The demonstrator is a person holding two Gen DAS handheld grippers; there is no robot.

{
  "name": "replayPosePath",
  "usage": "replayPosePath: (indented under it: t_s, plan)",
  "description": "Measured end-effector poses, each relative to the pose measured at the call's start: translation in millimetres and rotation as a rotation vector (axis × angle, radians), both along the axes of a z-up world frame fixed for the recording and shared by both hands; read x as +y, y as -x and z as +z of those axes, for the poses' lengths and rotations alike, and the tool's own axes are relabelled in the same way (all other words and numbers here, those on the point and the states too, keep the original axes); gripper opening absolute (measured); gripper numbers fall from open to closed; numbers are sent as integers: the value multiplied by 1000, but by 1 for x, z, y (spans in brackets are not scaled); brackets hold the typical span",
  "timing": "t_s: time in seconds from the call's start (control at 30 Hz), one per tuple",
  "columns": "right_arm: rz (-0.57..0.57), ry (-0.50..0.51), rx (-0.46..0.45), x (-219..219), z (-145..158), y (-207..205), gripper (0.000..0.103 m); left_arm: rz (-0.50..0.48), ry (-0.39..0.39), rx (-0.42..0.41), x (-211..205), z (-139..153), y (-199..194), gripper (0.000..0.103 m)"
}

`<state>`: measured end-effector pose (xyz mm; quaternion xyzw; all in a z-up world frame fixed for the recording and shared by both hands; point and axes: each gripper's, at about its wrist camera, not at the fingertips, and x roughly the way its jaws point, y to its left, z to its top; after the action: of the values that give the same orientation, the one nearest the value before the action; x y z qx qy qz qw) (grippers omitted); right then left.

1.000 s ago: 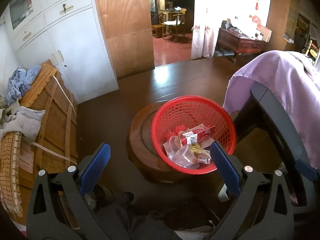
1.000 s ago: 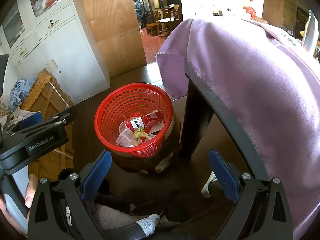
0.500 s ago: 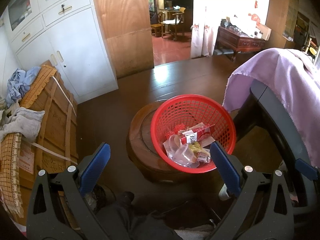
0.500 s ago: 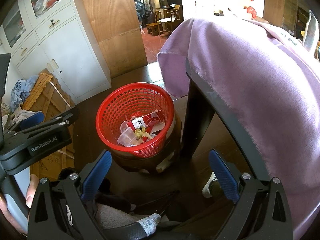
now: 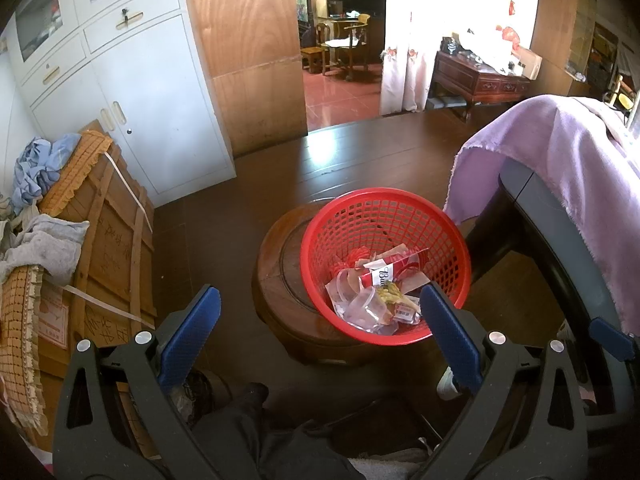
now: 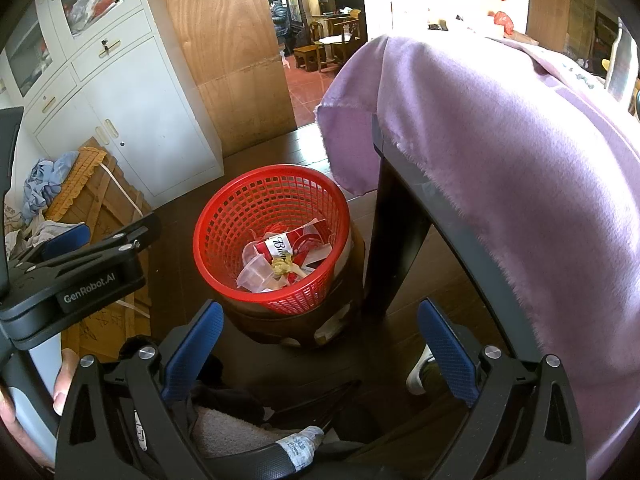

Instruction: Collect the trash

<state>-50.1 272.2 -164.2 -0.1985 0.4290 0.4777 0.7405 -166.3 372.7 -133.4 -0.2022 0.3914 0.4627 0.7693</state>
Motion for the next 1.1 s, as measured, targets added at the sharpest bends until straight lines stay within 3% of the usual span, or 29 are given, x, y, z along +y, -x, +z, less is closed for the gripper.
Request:
replayPosePath:
  t_s: [1.1]
  plan:
    - [17,2,7,-1,0,5,96,-5,4,5,-2,-1,-1,96]
